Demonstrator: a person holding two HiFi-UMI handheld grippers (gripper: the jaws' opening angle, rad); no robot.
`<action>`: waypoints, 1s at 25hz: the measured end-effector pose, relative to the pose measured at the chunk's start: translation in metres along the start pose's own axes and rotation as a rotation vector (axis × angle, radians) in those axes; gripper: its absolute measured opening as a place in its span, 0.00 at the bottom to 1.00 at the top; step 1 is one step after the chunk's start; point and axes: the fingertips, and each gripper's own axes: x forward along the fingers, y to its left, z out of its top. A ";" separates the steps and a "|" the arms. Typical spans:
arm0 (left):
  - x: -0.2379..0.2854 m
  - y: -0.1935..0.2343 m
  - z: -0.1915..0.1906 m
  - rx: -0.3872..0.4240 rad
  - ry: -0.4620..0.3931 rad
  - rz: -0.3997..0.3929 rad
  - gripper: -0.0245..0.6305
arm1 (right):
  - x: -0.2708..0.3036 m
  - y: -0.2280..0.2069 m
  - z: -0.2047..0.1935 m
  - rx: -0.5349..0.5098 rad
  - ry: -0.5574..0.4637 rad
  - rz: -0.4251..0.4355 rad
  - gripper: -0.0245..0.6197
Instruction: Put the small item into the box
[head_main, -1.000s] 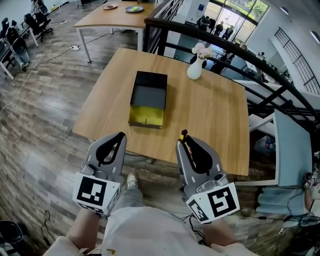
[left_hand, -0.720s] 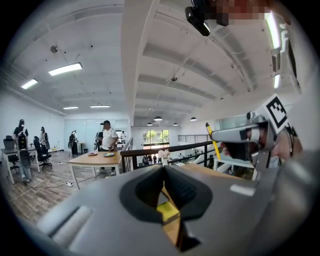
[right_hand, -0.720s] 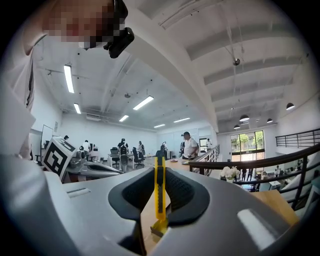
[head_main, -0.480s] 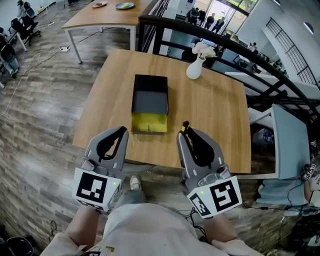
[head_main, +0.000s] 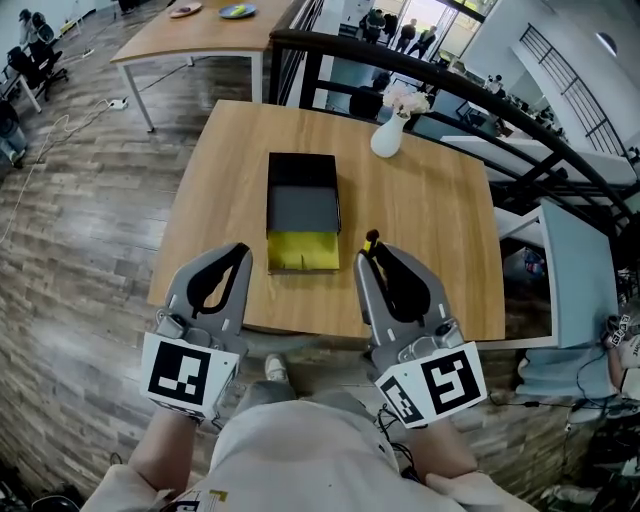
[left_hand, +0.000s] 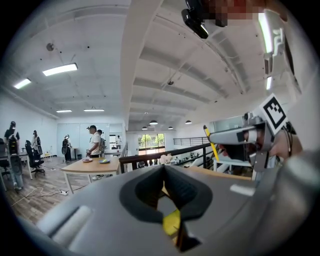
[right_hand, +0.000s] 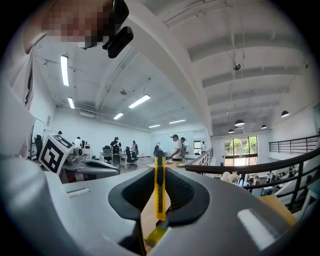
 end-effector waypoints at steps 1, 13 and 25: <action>0.001 0.002 0.001 0.003 -0.005 0.001 0.04 | 0.002 0.000 0.000 -0.002 0.001 0.001 0.14; 0.019 -0.006 0.005 0.005 -0.004 0.053 0.04 | 0.008 -0.025 -0.004 -0.001 0.009 0.048 0.14; 0.040 -0.010 -0.003 0.007 0.017 0.099 0.04 | 0.017 -0.049 -0.019 0.010 0.042 0.090 0.14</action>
